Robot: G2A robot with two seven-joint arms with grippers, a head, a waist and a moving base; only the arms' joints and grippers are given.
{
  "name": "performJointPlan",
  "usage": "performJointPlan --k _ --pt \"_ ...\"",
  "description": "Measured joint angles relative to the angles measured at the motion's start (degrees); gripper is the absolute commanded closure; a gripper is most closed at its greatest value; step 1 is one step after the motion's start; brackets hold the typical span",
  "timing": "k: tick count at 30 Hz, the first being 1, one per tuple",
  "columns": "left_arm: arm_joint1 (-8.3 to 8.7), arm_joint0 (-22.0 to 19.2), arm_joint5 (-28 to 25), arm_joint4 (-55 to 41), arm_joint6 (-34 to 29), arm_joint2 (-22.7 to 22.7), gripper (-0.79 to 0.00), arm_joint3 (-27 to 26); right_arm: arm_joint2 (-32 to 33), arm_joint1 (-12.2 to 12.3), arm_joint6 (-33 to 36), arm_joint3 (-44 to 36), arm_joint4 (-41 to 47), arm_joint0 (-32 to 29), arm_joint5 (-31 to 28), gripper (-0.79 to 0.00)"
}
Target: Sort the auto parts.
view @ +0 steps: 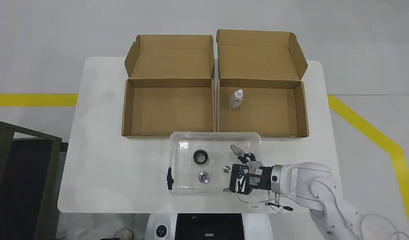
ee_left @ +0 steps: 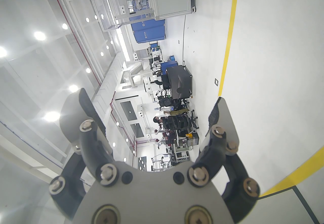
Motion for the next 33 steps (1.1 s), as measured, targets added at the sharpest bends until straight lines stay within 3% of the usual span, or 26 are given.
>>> performJointPlan --k 14,19,29,30,33 --pt "0.00 0.00 0.00 0.00 0.00 0.00 -0.785 0.00 -4.21 -0.08 0.79 2.60 -5.47 2.96 2.32 -0.631" --pt "0.00 0.00 0.00 0.00 0.00 0.00 -0.785 0.00 -4.98 0.06 0.94 3.28 -7.62 3.71 1.91 -0.505" --pt "0.00 0.00 0.00 0.00 0.00 0.00 -0.785 0.00 -7.03 0.16 1.15 4.14 -10.19 4.74 1.26 -0.489" --pt "0.00 0.00 0.00 0.00 0.00 0.00 -0.785 0.00 -7.10 0.18 1.19 4.20 -10.27 4.78 1.25 -0.391" --pt "0.00 0.00 0.00 0.00 0.00 0.00 -0.785 0.00 -7.28 0.25 1.32 4.29 -10.39 4.94 1.04 -0.379"
